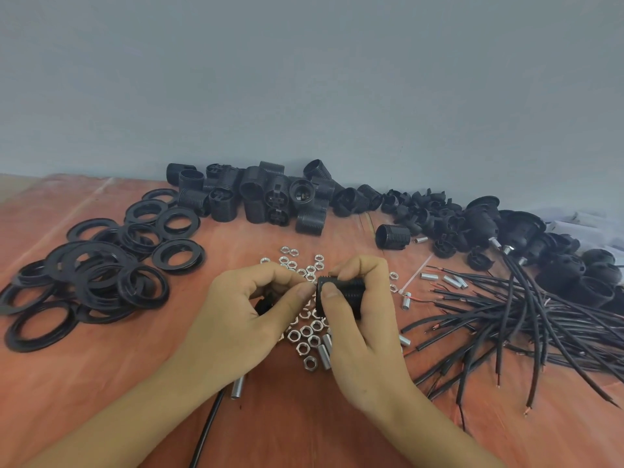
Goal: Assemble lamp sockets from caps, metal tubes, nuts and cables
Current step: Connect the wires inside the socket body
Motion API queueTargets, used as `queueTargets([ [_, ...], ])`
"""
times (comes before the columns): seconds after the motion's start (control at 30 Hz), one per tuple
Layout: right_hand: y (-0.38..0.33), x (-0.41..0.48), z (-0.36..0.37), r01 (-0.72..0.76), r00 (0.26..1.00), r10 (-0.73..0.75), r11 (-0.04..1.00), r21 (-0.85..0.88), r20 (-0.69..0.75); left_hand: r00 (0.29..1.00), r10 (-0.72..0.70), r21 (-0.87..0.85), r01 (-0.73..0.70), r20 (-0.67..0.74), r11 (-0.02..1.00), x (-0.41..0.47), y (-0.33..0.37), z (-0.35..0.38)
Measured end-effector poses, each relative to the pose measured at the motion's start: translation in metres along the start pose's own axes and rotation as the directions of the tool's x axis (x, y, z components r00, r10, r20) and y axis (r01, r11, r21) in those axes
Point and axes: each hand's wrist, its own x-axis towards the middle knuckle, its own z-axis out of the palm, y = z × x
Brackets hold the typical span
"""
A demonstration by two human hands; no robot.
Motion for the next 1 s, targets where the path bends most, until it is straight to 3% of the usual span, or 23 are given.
queueTargets([
  [0.2, 0.0015, 0.0014, -0.0007, -0.012, 1.0, 0.012, 1.0, 0.021, -0.027, 0.999, -0.028, -0.001, 0.028, 0.046, 1.0, 0.0012, -0.0022, -0.0024],
  [0.67, 0.0035, -0.004, 0.0003, 0.014, 0.998, -0.015, 1.0, 0.005, 0.059, 0.997, 0.033, 0.065, -0.038, 0.076, 0.997, -0.0046, 0.0006, -0.0022],
  [0.87, 0.0036, 0.0016, -0.0061, -0.096, 0.992, 0.09, 0.992, 0.076, 0.084, 0.999, 0.038, 0.14, -0.041, 0.024, 0.989, -0.0012, 0.0003, -0.0017],
  [1.0, 0.0034, 0.0023, -0.0045, -0.13, 0.99, 0.123, 0.986, 0.101, 0.072, 1.0, 0.024, 0.104, -0.024, 0.007, 0.994, -0.002, 0.0005, 0.0009],
])
